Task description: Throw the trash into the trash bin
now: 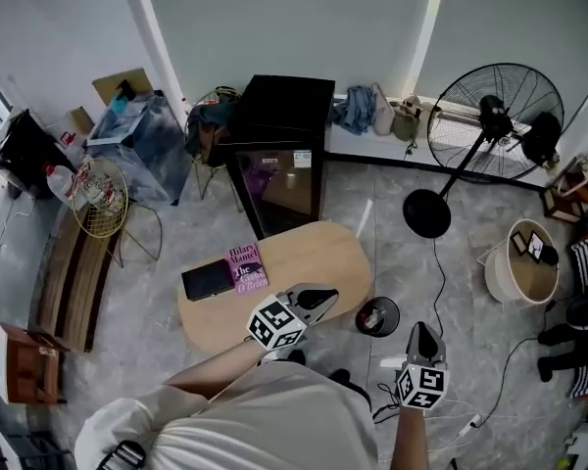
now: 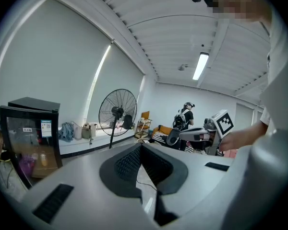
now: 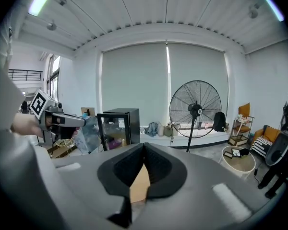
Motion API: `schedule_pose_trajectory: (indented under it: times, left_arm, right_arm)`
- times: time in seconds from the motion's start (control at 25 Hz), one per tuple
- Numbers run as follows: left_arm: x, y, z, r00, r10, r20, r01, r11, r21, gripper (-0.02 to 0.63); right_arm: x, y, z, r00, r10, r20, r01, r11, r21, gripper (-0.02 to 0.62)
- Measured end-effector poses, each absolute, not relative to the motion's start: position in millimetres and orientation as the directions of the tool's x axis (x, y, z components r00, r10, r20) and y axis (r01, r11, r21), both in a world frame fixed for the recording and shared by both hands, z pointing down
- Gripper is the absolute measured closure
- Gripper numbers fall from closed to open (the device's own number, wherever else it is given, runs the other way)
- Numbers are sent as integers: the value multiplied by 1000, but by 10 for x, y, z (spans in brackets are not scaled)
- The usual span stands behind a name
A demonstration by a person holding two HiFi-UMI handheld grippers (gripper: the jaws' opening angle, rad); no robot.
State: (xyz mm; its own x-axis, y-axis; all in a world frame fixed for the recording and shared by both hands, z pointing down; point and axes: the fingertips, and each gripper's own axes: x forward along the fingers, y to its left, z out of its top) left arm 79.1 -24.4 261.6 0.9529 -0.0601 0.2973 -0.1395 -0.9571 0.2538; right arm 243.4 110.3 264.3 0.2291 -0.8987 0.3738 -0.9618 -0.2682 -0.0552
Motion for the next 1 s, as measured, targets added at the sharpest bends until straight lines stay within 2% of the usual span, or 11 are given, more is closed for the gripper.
schedule_pose_trajectory:
  times: [0.24, 0.56, 1.0]
  left_arm:
    - [869, -126, 2387, 958, -109, 265, -182, -946, 267, 600]
    - [1083, -60, 2170, 962, -144, 230, -201, -948, 248, 600]
    - [1161, 28, 2180, 958, -161, 236, -221, -942, 252, 600]
  right_arm:
    - [2555, 1271, 2393, 164, -928, 334, -975, -204, -86, 584]
    - [2878, 1328, 2158, 161, -942, 295, -979, -191, -74, 584]
    - [2970, 1324, 2152, 138, -950, 280, -982, -168, -85, 584]
